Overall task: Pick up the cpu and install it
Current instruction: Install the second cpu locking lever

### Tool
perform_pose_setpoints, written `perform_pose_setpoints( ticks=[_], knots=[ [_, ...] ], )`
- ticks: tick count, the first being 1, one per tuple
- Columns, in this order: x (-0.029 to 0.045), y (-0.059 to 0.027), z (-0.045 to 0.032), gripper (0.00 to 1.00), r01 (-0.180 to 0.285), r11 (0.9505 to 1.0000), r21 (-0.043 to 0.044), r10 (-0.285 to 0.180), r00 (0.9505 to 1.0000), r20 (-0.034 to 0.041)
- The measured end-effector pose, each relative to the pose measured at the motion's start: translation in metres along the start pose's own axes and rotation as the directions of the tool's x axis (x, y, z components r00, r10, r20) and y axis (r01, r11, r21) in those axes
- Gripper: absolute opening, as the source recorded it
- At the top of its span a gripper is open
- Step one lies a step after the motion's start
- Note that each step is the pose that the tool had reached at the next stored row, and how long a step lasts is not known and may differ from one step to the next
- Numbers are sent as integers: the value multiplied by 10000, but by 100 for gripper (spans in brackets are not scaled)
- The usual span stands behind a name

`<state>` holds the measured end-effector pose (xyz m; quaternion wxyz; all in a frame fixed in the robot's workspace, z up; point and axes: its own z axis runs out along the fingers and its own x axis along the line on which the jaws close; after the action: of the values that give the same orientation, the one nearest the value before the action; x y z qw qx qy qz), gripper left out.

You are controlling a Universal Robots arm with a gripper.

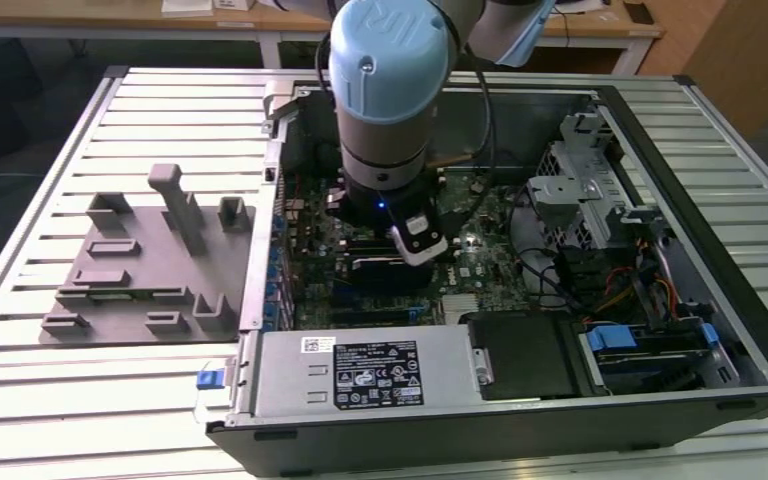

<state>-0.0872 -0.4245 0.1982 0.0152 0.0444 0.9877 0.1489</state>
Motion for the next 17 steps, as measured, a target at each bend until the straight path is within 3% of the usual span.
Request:
perform_pose_setpoints(
  ticks=[3,8,14,17],
  knots=[
    [-1,-19,3,11,-9,9998,-188,8,10000,-16],
    [10,-66,10,11,-13,9997,-258,12,10000,-22],
    [84,-88,41,11,-29,9981,-610,26,10000,-53],
    [88,-97,71,11,-32,9976,-690,28,10000,-60]
  ],
)
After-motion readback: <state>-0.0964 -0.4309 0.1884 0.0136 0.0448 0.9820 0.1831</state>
